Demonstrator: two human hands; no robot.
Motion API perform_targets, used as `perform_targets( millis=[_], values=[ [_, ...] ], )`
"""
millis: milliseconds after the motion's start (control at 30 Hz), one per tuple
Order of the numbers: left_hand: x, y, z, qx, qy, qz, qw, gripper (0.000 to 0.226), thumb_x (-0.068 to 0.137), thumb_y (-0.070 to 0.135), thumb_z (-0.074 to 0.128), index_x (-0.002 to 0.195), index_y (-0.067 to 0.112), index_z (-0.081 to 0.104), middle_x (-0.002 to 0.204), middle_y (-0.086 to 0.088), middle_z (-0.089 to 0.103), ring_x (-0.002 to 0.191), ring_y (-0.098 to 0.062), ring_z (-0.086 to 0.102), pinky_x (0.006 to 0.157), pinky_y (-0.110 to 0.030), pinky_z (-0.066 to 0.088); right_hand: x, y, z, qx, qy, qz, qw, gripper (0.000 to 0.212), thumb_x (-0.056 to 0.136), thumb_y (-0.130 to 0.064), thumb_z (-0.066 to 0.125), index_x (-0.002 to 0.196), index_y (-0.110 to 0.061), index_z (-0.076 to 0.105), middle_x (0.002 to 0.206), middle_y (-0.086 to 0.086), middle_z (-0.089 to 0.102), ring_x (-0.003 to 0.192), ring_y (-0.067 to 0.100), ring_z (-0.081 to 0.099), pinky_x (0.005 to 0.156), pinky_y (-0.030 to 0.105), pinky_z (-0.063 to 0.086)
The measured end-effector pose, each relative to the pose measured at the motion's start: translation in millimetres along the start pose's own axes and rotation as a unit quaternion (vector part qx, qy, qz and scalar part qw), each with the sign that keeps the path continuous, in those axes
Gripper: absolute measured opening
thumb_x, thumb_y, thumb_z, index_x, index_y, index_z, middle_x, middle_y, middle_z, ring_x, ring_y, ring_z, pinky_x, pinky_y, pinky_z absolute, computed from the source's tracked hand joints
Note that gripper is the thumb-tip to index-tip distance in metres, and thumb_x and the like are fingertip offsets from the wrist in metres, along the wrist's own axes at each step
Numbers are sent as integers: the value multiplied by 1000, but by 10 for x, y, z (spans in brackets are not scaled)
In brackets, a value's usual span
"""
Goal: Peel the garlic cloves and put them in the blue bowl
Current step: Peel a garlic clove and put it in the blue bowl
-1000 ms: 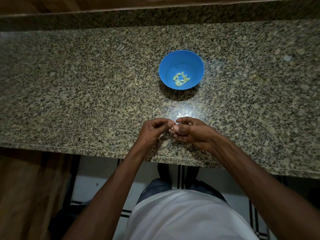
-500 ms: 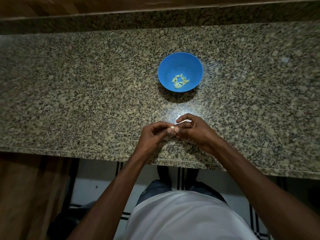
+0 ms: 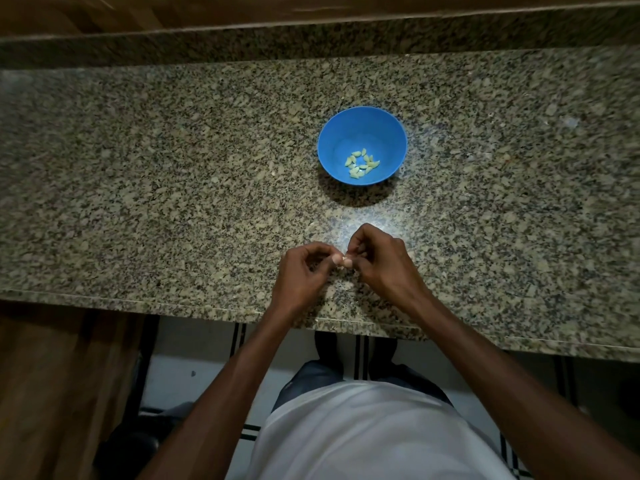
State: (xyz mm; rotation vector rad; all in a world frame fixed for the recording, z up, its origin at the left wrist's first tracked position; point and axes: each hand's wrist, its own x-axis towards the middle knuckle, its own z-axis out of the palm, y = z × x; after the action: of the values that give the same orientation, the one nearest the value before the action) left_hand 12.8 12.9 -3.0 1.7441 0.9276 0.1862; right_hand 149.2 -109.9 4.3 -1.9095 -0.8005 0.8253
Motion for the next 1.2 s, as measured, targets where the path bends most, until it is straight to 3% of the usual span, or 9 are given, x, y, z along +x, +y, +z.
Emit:
perform_targets(
  millis=[67, 133, 200, 267, 367, 600, 800, 1200],
  values=[
    [10, 48, -65, 56, -21, 50, 997, 8, 94, 22, 77, 100, 20, 80, 95, 13, 77, 93, 3, 70, 82, -13, 53, 18, -2, -66, 35, -23, 51, 998, 21, 87, -17, 85, 93, -19, 65, 83, -1, 76, 72, 8, 71, 58, 25, 53],
    [26, 98, -109, 105, -33, 102, 989, 11, 94, 23, 77, 103, 20, 81, 97, 13, 78, 93, 3, 70, 81, -10, 51, 30, -18, -101, 86, -34, 96, 991, 28, 82, -22, 91, 97, -17, 68, 86, 1, 78, 76, 14, 76, 66, 33, 62],
    [48, 124, -124, 156, -40, 158, 974, 15, 94, 29, 76, 106, 21, 81, 97, 11, 79, 90, 0, 71, 86, -20, 56, 33, -10, -108, 147, -31, 127, 980, 30, 81, -15, 91, 102, -11, 69, 88, 7, 79, 79, 25, 79, 79, 48, 66],
    [71, 104, -107, 220, -23, 196, 955, 24, 93, 43, 71, 104, 25, 81, 92, 13, 78, 85, -1, 68, 96, -39, 53, 31, 13, -114, 183, -34, 138, 973, 31, 83, -6, 88, 107, -7, 69, 90, 11, 80, 83, 30, 79, 86, 55, 64],
    [67, 102, -63, 311, 13, 224, 923, 30, 91, 51, 65, 98, 26, 80, 85, 14, 77, 84, -6, 67, 109, -49, 40, 36, 39, -107, 164, -39, 142, 975, 36, 82, -5, 88, 111, -13, 70, 92, 8, 81, 86, 27, 80, 88, 55, 63],
    [47, 148, 15, 414, 28, 237, 879, 32, 91, 48, 57, 86, 25, 78, 76, 9, 75, 80, -11, 68, 117, -50, 31, 22, 34, -120, 132, -29, 138, 981, 43, 81, -2, 87, 117, -16, 68, 89, 3, 81, 83, 19, 80, 88, 51, 64],
    [45, 148, 69, 411, 44, 209, 886, 33, 90, 48, 58, 87, 27, 83, 71, 5, 75, 78, -11, 68, 118, -43, 27, 13, -5, -113, 115, -4, 132, 985, 48, 78, -5, 89, 118, -17, 66, 84, -1, 81, 84, 12, 79, 85, 48, 65],
    [87, 90, 97, 405, 56, 210, 888, 27, 89, 44, 62, 79, 27, 81, 69, 8, 73, 74, -10, 67, 119, -45, 28, -1, 31, -82, 108, 3, 110, 988, 48, 80, -7, 87, 120, -19, 63, 85, -4, 81, 80, 10, 79, 79, 39, 65]
  ],
)
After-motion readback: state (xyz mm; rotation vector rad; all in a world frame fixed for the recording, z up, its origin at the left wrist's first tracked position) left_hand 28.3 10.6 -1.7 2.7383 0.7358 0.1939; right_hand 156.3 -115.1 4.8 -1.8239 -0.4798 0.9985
